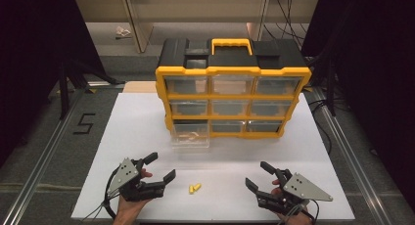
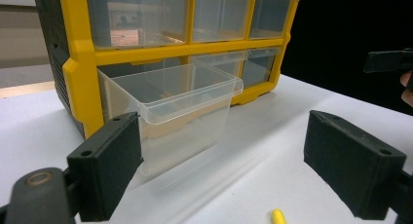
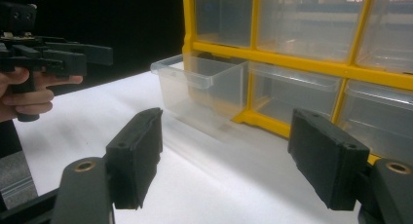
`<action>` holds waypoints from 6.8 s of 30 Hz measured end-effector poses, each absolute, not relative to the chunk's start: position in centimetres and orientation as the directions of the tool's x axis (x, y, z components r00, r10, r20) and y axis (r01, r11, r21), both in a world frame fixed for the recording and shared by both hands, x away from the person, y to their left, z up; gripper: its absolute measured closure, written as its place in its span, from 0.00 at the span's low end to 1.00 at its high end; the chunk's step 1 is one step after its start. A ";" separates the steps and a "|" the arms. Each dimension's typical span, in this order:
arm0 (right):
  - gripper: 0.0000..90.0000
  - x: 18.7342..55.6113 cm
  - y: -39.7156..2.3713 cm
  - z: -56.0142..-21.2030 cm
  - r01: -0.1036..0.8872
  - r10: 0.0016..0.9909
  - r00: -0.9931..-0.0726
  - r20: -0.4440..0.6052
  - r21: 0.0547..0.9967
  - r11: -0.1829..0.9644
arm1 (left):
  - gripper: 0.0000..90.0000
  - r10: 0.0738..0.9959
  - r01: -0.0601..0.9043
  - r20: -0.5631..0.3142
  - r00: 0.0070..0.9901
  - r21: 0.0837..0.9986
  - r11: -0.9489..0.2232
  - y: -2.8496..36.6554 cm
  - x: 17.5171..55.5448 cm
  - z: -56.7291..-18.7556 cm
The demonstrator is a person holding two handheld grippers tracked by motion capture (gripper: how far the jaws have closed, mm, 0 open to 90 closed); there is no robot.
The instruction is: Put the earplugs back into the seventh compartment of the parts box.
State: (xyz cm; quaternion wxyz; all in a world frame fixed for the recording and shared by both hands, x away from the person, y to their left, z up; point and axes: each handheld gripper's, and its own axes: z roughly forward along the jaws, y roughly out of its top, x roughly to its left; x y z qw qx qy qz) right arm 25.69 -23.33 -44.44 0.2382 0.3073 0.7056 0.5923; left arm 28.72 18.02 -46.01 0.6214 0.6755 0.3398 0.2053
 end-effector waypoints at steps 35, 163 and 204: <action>0.36 29.4 -18.7 -40.1 0.233 0.444 -0.896 0.024 0.876 0.422 | 0.14 0.712 0.215 -0.152 0.685 0.977 0.002 18.0 28.8 -46.0; 0.56 42.3 -8.6 -38.9 0.272 0.548 -0.832 -0.085 0.798 0.537 | 0.17 0.696 0.232 -0.181 0.695 0.972 0.021 18.1 28.9 -46.1; 0.36 33.7 -6.8 -44.2 0.177 0.297 -0.954 -0.033 0.739 0.650 | 0.17 0.704 0.216 -0.172 0.689 0.976 0.026 18.2 28.8 -46.0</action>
